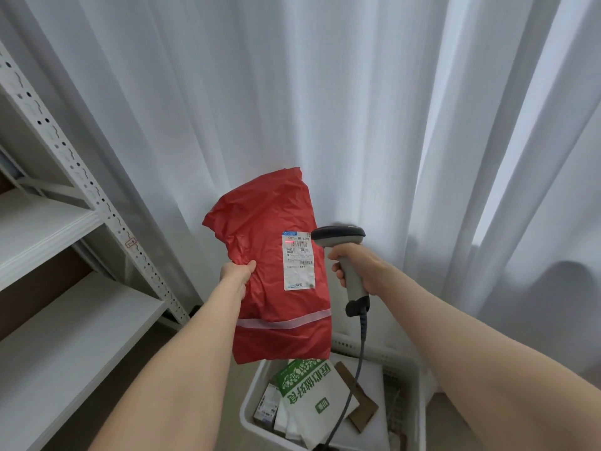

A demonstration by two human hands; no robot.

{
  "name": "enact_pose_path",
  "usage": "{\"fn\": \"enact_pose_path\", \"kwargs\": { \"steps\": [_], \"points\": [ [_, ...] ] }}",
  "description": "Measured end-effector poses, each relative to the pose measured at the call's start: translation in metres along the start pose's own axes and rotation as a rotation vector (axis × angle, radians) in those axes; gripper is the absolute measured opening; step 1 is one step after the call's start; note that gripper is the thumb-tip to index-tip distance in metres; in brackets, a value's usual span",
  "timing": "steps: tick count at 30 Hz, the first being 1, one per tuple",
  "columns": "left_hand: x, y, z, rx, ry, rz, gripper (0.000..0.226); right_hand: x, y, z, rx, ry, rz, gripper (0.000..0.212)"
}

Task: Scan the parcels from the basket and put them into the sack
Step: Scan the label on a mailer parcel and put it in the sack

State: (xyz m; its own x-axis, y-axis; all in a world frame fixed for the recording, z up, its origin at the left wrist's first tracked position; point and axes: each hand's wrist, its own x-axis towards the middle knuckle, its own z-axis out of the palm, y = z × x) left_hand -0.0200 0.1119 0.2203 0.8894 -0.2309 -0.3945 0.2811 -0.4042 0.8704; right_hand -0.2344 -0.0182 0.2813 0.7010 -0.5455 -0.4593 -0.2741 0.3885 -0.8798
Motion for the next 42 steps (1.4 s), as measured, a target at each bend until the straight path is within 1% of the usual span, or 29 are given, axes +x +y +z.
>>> {"fn": "enact_pose_path", "kwargs": {
  "steps": [9,17,27,33,42],
  "points": [
    [0.003,-0.002,-0.004,-0.021,-0.020,-0.003,0.049,0.000,0.002,0.006,0.023,0.005,0.016,0.006],
    [0.002,-0.001,-0.004,0.000,-0.012,-0.013,0.052,0.000,0.001,0.013,-0.007,0.022,0.022,0.003],
    [0.004,0.007,-0.006,-0.014,-0.003,-0.006,0.050,0.000,0.004,0.016,0.007,0.052,0.018,0.002],
    [0.008,0.013,-0.009,-0.026,0.025,0.023,0.049,-0.002,0.012,0.011,-0.037,0.031,0.030,0.002],
    [0.011,0.015,-0.012,-0.013,0.017,0.003,0.054,-0.002,0.014,0.016,-0.073,0.016,0.030,0.001]
  ]
}}
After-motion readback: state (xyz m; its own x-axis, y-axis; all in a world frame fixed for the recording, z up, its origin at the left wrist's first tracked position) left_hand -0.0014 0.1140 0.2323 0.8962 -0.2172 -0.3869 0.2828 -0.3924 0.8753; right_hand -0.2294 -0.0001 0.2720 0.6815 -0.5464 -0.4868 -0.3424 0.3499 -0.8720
